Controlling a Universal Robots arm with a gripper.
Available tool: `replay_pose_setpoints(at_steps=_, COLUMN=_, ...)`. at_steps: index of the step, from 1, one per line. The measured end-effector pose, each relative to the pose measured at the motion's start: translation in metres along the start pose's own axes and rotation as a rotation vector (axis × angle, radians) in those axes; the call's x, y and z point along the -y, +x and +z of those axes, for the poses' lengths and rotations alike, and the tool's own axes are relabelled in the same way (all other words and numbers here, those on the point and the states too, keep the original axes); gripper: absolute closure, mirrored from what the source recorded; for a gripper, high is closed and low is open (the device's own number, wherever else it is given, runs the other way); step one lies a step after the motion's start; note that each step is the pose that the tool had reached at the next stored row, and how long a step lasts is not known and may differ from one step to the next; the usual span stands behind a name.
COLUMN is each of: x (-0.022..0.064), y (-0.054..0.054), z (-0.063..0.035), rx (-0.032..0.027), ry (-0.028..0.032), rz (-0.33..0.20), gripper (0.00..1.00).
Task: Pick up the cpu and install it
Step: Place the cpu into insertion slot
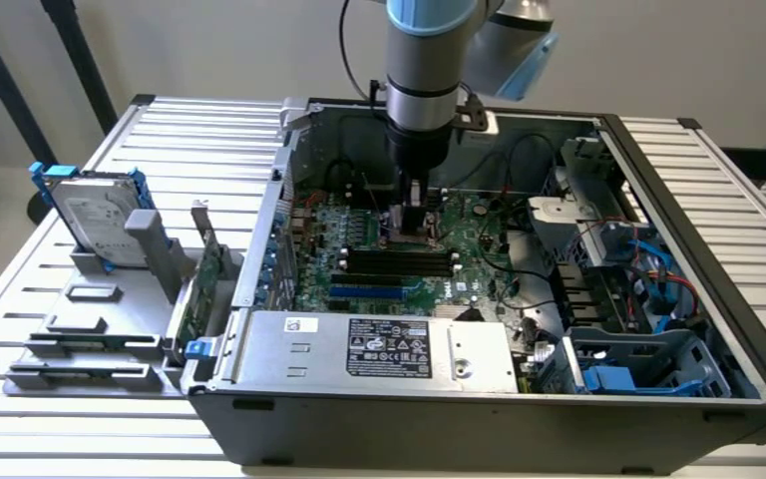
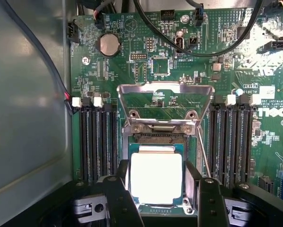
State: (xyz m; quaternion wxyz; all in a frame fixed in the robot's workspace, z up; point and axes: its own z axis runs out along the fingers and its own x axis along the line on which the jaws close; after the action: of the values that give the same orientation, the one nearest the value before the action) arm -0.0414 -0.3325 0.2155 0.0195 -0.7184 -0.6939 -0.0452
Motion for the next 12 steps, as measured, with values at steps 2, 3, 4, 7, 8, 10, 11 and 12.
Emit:
replay_pose_setpoints(at_steps=2, x=0.0005, y=-0.0005, z=0.0012, rx=0.0004, ry=-0.0022, rz=0.0, gripper=0.45)
replay_pose_setpoints(at_steps=3, x=0.0008, y=-0.0007, z=0.0017, rx=0.0008, ry=-0.0029, rz=0.0, gripper=0.45)
replay_pose_setpoints(at_steps=4, x=0.001, y=-0.0009, z=0.0021, rx=0.0015, ry=-0.0034, rz=0.0, gripper=0.45)
replay_pose_setpoints(at_steps=7, x=0.0014, y=-0.0012, z=0.0032, rx=0.004, ry=-0.0051, rz=-0.001, gripper=0.45)
replay_pose_setpoints(at_steps=8, x=0.0014, y=-0.0013, z=0.0035, rx=0.0051, ry=-0.0057, rz=-0.001, gripper=0.45)
replay_pose_setpoints(at_steps=10, x=0.0015, y=-0.0015, z=0.0041, rx=0.0071, ry=-0.0065, rz=-0.001, gripper=0.45)
replay_pose_setpoints(at_steps=11, x=0.0016, y=-0.0016, z=0.0045, rx=0.0079, ry=-0.007, rz=-0.001, gripper=0.45)
replay_pose_setpoints(at_steps=12, x=0.0017, y=-0.0017, z=0.0048, rx=0.009, ry=-0.0073, rz=-0.001, gripper=0.45)
